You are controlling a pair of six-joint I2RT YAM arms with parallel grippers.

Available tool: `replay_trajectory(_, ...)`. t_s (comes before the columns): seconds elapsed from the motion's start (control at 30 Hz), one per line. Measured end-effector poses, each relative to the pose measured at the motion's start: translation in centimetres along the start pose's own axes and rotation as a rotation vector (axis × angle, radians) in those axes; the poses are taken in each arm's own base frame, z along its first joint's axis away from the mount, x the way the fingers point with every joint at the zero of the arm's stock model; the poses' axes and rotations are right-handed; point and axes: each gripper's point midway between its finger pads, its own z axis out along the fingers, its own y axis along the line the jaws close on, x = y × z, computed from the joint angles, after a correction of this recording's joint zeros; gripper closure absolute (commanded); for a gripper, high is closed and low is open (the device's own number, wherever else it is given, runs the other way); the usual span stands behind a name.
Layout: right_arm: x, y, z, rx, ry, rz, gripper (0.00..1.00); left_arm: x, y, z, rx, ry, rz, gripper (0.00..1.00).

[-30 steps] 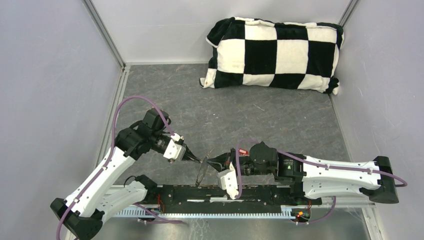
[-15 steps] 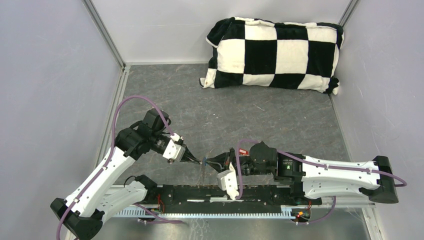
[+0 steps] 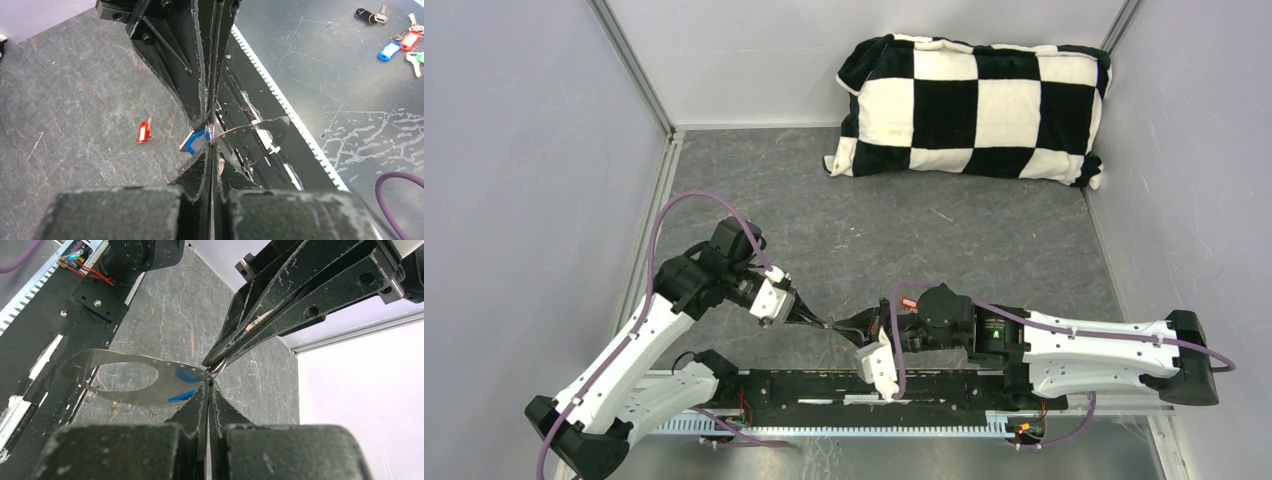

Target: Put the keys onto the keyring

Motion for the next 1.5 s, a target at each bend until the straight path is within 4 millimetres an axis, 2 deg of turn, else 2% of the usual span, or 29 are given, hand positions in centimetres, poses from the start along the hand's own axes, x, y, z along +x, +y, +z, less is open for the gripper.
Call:
replay_trajectory(1.1, -1.1, -0.5, 0.0, -0.008, -0.031, -0.003, 1.0, 0.7, 0.2, 0.0, -0.007, 0.029, -0.018, 0.98)
replay_trajectory(1.5, -1.7, -0.8, 0.8, -0.019, -0.053, -0.007, 1.0, 1.0, 0.3, -0.1, -0.015, 0.046, -0.017, 0.98)
